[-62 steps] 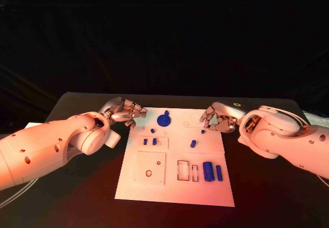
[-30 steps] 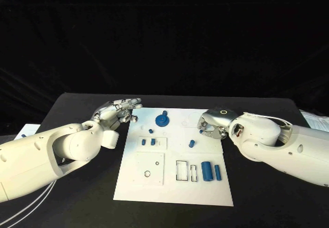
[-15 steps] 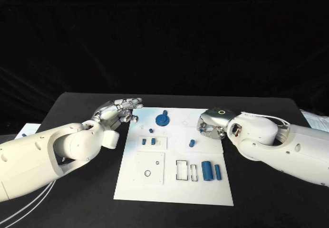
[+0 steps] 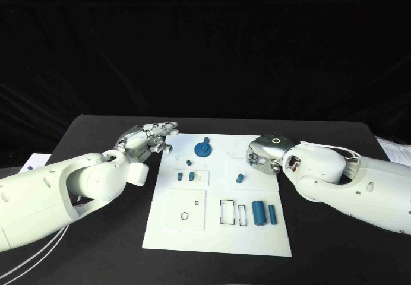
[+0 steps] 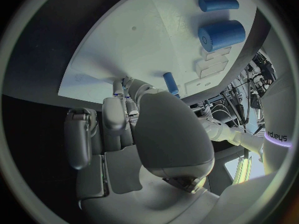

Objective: Assemble the parts on the task board

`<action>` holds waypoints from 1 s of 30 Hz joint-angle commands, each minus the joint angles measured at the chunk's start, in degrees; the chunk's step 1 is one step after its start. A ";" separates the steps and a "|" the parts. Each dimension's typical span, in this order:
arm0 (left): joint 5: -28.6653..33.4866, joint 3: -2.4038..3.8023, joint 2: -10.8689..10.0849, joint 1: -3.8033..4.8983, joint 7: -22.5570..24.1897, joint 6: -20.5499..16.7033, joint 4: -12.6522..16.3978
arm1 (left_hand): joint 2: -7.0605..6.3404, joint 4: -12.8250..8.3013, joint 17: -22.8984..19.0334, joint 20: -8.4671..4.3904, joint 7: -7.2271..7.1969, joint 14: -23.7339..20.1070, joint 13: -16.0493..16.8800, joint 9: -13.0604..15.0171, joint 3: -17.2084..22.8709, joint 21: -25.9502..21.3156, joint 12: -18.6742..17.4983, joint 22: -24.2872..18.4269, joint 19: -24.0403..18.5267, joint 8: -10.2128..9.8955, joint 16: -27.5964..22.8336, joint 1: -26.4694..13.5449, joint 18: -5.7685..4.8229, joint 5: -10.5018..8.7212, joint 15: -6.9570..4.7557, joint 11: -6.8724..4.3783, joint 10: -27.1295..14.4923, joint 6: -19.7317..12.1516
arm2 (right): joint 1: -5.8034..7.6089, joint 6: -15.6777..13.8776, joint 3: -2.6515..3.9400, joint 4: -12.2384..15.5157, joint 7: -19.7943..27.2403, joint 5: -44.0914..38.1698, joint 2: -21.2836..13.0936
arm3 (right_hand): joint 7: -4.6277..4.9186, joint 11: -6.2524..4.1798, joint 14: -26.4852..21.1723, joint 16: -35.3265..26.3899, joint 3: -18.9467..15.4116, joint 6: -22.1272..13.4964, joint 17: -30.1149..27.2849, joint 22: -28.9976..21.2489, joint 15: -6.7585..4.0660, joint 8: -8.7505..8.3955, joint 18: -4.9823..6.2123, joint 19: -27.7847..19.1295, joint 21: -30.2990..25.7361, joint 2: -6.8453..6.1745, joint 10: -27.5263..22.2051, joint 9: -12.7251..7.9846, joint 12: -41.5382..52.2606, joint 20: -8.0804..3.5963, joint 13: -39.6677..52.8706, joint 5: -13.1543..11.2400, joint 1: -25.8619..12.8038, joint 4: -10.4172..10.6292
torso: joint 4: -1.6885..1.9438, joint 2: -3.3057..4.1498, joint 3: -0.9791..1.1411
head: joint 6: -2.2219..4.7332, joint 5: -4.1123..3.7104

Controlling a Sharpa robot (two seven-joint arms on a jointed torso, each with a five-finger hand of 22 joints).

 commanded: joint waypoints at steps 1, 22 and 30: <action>-0.54 0.02 -0.01 -0.03 0.30 1.22 0.21 | 0.57 -0.10 -0.45 0.06 0.00 0.06 0.08 -0.10 -0.36 -0.54 0.34 -0.33 0.08 -0.16 -0.04 0.29 0.60 0.18 0.00 0.05 -0.48 -0.54 | -0.08 -4.23 0.04 0.84 -0.85 -1.62 -0.13 | 0.52 0.22 2.42 0.42 0.82 -0.16 0.16 7.79 -0.10 -0.49 -0.56 0.62 0.45 0.48 0.40 0.13 -0.25 0.18 -0.18 -0.73 -0.12 -0.37 | 0.00 -0.06 -0.01 | 0.04 0.00; -1.18 0.02 -0.04 -0.07 0.04 1.87 -0.07 | 0.34 -0.50 -1.37 0.14 0.16 -0.45 0.08 -0.15 -0.75 -1.85 0.63 -1.10 -0.28 0.03 -0.39 0.52 0.77 0.16 0.12 0.22 -1.10 -0.93 | 0.30 -8.20 0.74 7.50 -0.47 0.73 -1.99 | 0.77 0.45 2.31 0.69 2.09 -0.11 0.06 7.91 0.07 -0.68 -0.58 0.66 0.53 0.14 0.55 0.35 -0.26 0.35 -0.62 -1.77 -0.75 -1.16 | -0.03 -0.04 0.02 | -0.06 0.46; -1.19 0.02 0.26 -0.12 0.16 1.97 -0.07 | 0.35 -0.50 -1.46 0.16 0.18 -0.50 0.08 -0.16 -0.79 -1.98 0.65 -1.18 -0.33 0.04 -0.42 0.52 0.78 0.16 0.14 0.23 -1.18 -0.99 | -0.76 -9.58 0.76 11.28 0.44 0.96 0.86 | 0.97 0.61 2.25 0.77 2.65 -0.16 -0.01 7.89 0.17 -0.76 -0.57 0.63 0.51 -0.08 0.53 0.41 -0.28 0.40 -0.81 -1.68 -0.81 -1.66 | 0.14 -0.10 -0.12 | -0.42 2.07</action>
